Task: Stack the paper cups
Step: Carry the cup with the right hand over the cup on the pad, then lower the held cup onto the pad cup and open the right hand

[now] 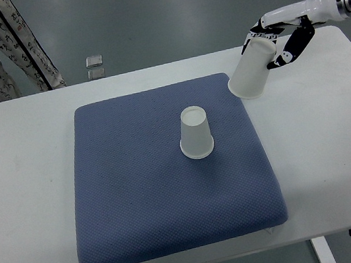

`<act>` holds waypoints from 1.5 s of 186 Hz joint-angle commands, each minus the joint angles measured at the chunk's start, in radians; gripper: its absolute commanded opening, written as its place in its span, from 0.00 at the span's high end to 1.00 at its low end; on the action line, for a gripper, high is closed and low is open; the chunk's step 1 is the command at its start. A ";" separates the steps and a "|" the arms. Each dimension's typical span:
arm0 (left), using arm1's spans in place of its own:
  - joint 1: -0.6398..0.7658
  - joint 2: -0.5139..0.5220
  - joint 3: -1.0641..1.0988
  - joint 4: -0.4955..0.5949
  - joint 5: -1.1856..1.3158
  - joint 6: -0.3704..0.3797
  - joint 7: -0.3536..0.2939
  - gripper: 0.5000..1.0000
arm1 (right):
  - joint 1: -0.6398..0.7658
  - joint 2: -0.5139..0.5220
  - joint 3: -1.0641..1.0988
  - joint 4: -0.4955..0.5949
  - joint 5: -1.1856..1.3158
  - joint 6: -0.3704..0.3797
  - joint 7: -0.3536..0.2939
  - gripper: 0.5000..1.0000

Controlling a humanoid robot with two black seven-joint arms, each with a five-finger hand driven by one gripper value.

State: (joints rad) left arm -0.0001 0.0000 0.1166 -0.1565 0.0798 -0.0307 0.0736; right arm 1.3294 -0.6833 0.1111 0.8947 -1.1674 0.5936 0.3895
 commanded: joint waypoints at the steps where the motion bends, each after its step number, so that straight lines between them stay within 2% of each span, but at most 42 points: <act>1: 0.000 0.000 0.000 0.000 0.000 0.000 0.000 0.00 | 0.016 -0.001 0.002 0.004 0.000 0.011 0.005 0.95; 53: 0.000 0.000 0.000 0.000 0.000 0.000 0.000 0.00 | 0.100 0.057 0.001 0.009 0.000 0.017 0.012 0.95; 148: 0.000 0.000 0.000 0.000 0.000 0.000 0.000 0.00 | 0.142 0.140 -0.045 0.032 -0.017 0.017 0.014 0.95; 191: 0.000 0.000 0.000 0.000 0.000 0.000 0.000 0.00 | 0.142 0.206 -0.087 0.046 -0.028 0.017 0.011 0.94; 279: 0.000 0.000 0.000 0.000 0.000 0.000 0.000 0.00 | 0.120 0.248 -0.123 0.032 -0.072 0.017 0.006 0.93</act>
State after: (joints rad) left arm 0.0000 0.0000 0.1166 -0.1565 0.0798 -0.0306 0.0736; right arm 1.4531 -0.4434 -0.0074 0.9326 -1.2360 0.6108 0.3975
